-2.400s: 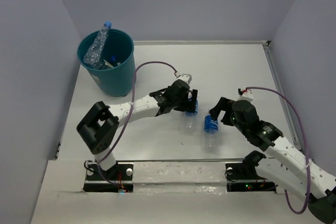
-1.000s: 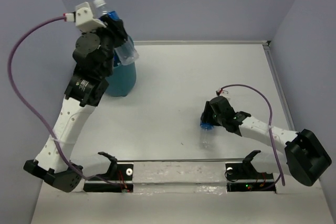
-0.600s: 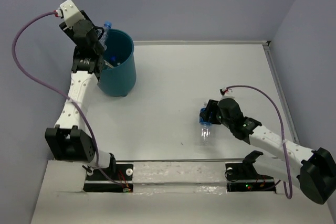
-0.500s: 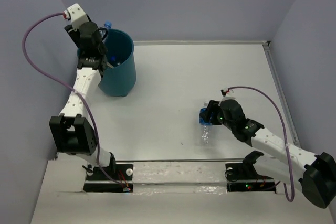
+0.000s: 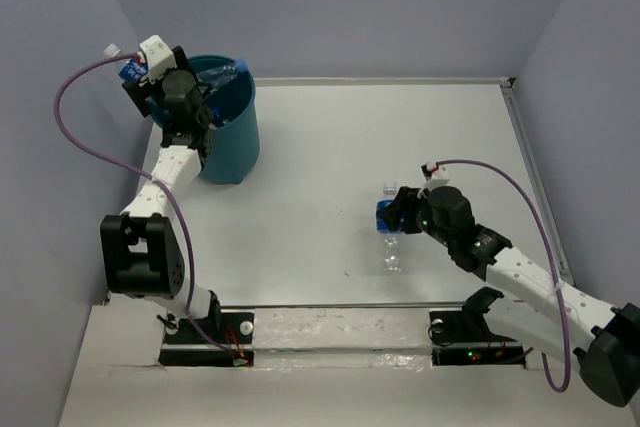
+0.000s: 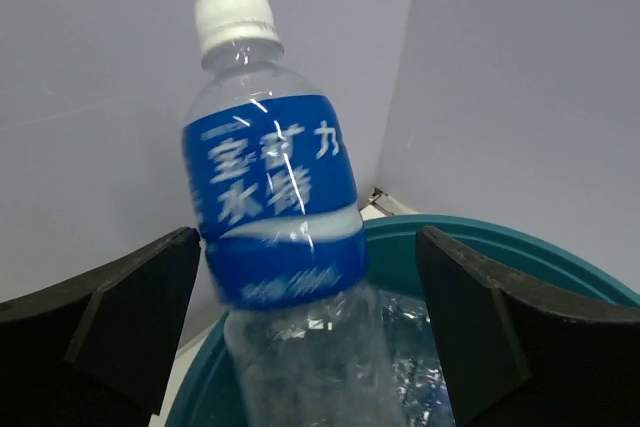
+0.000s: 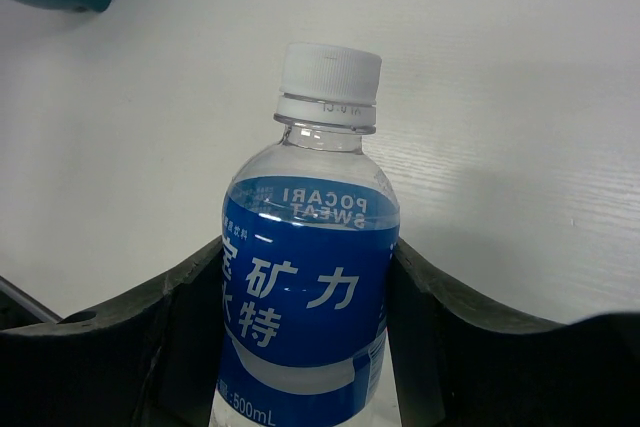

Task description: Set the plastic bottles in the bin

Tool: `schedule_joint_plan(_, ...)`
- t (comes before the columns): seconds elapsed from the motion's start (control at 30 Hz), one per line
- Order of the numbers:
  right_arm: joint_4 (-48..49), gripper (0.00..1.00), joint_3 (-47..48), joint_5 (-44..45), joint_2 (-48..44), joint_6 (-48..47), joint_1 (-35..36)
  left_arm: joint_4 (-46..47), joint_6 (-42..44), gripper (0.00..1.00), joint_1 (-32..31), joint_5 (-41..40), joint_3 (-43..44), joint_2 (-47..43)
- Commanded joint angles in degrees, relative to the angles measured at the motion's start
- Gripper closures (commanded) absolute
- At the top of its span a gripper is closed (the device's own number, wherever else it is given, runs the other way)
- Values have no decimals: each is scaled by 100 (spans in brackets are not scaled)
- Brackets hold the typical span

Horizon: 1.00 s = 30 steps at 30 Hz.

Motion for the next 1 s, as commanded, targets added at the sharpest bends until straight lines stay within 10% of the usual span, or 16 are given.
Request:
schedule_joint_plan(0.0, 416, 63, 933, -312, 204, -342, 87, 6, -367, 1, -176, 327, 336, -631)
schedule_joint_plan(0.57, 1057, 62, 3361, -339, 1725, -1027, 1168, -725, -1423, 1, -291, 1541, -163, -1186)
schedule_joint_plan(0.97, 1637, 62, 5012, -821, 3085, -1633, 1168, -3018, -2652, 3, 307, 2225, 1481, -1291)
